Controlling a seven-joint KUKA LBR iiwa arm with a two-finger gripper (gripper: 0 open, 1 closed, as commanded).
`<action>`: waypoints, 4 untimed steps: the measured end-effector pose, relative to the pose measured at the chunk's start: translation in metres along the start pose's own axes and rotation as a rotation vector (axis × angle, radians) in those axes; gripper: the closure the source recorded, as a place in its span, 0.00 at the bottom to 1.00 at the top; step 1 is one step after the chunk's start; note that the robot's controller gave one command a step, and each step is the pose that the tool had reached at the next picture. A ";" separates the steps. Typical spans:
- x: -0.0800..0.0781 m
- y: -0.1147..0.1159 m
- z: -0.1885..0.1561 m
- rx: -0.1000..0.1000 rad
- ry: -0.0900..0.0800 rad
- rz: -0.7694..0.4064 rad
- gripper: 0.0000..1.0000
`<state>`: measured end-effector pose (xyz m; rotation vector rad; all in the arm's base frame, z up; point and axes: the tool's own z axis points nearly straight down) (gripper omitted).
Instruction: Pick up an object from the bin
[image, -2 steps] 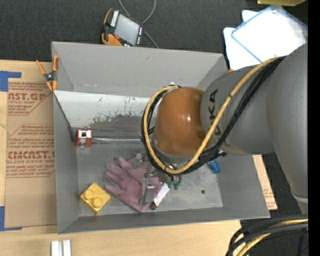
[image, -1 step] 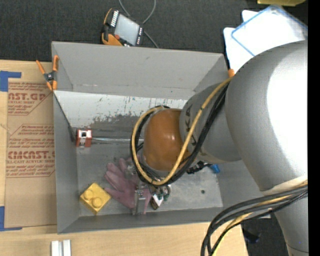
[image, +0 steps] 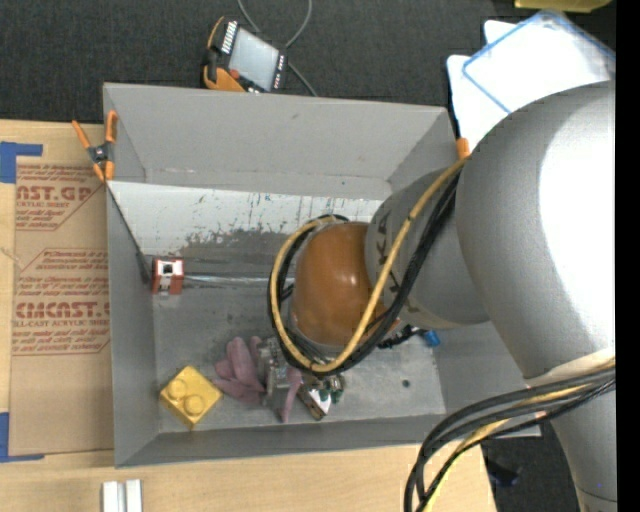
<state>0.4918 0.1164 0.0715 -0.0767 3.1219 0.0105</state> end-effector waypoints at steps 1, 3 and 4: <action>0.000 0.000 0.000 0.000 0.000 0.000 1.00; -0.005 -0.003 -0.124 0.001 0.005 0.006 1.00; -0.002 -0.010 -0.193 -0.001 -0.005 -0.005 1.00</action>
Offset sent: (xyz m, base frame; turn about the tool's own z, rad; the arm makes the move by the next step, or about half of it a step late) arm 0.0078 -0.0008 0.1343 0.0142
